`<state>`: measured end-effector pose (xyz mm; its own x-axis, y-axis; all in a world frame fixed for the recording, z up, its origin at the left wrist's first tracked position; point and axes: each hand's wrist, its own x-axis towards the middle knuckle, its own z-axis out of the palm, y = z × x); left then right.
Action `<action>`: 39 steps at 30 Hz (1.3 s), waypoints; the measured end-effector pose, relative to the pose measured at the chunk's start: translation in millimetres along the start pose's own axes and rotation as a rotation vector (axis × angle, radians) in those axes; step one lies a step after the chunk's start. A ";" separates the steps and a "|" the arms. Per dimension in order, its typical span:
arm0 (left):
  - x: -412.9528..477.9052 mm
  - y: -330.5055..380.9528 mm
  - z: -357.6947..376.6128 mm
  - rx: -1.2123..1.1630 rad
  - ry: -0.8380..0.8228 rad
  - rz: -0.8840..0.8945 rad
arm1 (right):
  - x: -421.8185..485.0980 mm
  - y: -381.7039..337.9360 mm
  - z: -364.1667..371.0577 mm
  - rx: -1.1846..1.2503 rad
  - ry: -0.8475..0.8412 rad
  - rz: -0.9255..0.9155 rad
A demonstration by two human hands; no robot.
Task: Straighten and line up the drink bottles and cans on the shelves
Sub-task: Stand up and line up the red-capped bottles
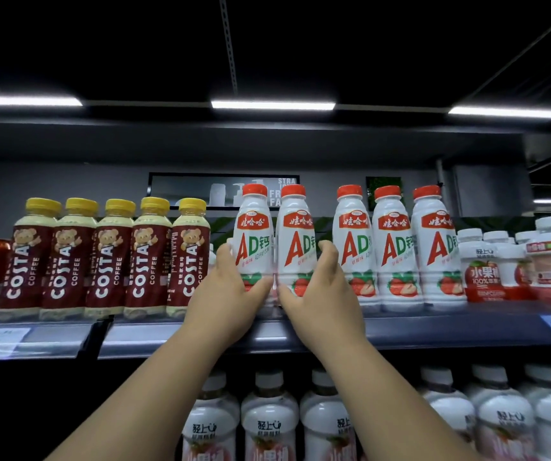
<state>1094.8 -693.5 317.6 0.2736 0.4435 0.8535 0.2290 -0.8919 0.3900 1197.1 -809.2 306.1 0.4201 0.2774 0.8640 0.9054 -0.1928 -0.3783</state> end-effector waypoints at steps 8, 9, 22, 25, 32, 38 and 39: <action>-3.5 2.6 4.1 0.083 0.018 0.039 | -4.0 -0.7 -3.9 -0.006 -0.009 -0.037; -3.6 1.8 4.2 0.091 0.011 0.037 | -4.6 -0.5 -4.1 -0.009 -0.006 -0.041; -5.0 2.5 0.0 0.088 -0.074 0.083 | -6.0 6.8 -1.7 0.023 0.054 -0.061; -3.9 2.1 1.3 0.100 -0.078 0.077 | -7.6 7.8 -0.3 0.018 0.111 -0.092; -12.4 10.9 0.0 0.063 0.021 0.111 | -15.0 37.4 -24.2 0.069 0.234 -0.261; -31.8 49.0 20.3 0.354 0.139 0.325 | 2.7 110.6 -90.2 -0.114 0.289 -0.225; -34.9 61.1 30.3 0.371 0.126 0.356 | 8.4 120.5 -100.4 -0.129 0.261 -0.180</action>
<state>1127.6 -760.8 301.2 0.2856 0.0845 0.9546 0.4643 -0.8836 -0.0607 1303.5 -924.6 301.1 0.2097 0.0705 0.9752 0.9413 -0.2845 -0.1818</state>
